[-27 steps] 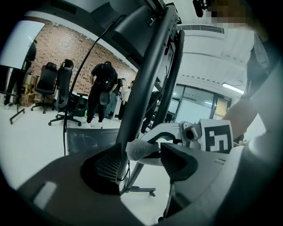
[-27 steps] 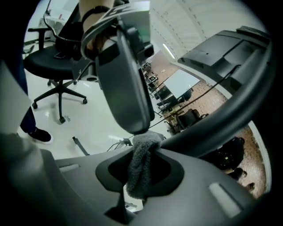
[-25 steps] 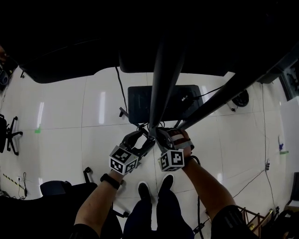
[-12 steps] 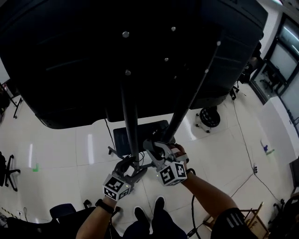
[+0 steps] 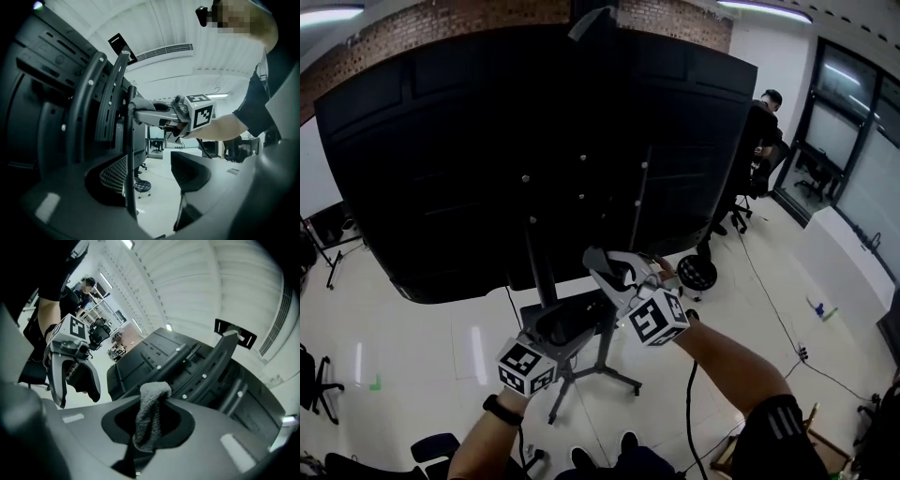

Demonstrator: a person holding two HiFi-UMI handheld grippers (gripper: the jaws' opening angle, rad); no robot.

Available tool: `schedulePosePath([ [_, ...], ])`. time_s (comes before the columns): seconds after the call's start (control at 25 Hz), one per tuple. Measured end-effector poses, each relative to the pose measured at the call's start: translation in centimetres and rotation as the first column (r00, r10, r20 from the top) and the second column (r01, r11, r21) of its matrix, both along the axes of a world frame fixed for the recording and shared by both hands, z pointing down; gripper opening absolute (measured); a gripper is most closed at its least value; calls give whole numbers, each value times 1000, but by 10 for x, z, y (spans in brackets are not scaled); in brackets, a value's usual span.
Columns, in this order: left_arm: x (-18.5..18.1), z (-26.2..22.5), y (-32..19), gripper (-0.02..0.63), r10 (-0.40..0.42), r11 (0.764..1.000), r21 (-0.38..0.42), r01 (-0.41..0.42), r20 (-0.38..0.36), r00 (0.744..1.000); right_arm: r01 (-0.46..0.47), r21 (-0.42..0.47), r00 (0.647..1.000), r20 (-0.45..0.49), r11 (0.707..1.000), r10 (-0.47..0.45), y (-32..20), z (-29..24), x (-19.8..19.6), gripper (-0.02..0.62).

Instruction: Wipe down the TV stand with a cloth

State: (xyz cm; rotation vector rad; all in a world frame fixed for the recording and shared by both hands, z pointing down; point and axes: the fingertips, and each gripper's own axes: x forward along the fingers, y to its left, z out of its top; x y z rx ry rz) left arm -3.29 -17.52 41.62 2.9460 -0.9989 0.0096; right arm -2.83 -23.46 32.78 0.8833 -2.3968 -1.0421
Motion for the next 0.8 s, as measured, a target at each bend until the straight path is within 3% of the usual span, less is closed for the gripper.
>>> schedulePosePath([
  [0.44, 49, -128, -22, 310, -32, 983, 183, 27, 26, 999, -52, 156, 999, 16, 986, 50, -31, -145, 65, 60],
  [0.8, 79, -178, -51, 310, -100, 963, 253, 89, 30, 995, -64, 259, 996, -36, 964, 76, -72, -192, 96, 60],
])
